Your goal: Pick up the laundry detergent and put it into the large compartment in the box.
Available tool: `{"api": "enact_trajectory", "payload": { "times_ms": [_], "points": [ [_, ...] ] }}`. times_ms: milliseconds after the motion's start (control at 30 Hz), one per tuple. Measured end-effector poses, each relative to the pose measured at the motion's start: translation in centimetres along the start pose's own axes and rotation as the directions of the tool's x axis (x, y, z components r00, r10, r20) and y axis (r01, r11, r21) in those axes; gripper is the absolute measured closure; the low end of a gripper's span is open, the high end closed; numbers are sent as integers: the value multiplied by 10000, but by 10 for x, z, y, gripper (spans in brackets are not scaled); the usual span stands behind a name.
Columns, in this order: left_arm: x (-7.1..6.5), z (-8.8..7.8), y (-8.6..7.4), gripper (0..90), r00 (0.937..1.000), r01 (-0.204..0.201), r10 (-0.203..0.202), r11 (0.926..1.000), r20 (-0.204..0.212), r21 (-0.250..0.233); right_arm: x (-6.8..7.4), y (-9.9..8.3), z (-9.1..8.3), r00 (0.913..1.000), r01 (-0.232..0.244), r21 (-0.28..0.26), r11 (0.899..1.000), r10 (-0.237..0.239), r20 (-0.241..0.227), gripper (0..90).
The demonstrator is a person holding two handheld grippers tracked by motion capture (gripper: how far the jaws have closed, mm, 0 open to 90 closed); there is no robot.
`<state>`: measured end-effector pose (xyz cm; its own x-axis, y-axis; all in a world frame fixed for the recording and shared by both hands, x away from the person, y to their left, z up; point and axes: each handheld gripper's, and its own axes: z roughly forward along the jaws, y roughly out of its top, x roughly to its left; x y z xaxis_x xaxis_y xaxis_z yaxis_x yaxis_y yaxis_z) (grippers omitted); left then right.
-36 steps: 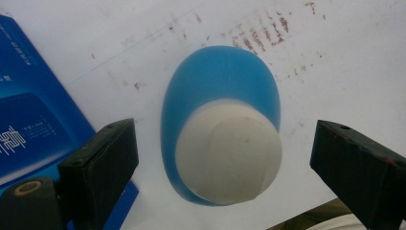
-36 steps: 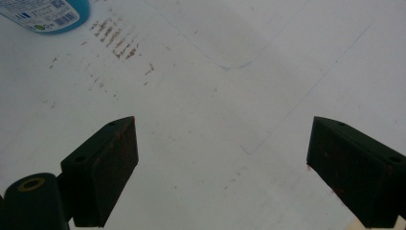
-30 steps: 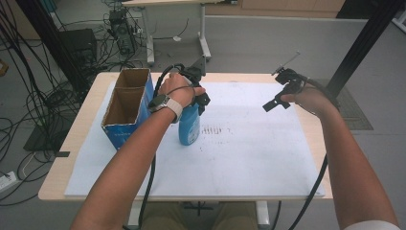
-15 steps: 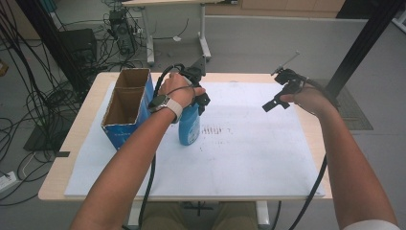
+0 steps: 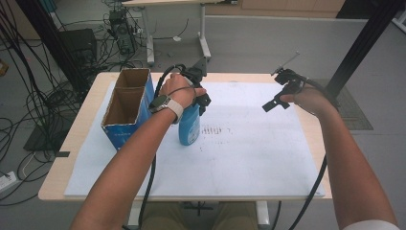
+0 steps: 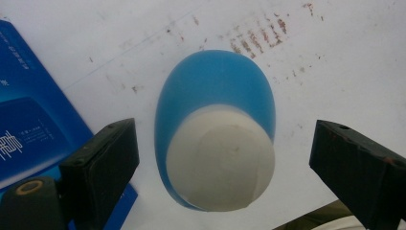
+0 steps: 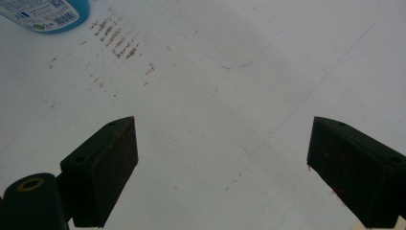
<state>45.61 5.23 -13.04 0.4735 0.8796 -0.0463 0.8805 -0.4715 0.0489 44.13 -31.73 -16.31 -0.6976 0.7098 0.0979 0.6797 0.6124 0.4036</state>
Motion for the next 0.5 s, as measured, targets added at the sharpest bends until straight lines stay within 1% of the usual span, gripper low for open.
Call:
{"api": "enact_trajectory", "payload": {
  "times_ms": [500],
  "points": [
    [1,2,-1,108,9999,64,-64,10000,-100,-71,1,-1,2,10000,50,-69,10000,-50,-48,103]
  ]
}}
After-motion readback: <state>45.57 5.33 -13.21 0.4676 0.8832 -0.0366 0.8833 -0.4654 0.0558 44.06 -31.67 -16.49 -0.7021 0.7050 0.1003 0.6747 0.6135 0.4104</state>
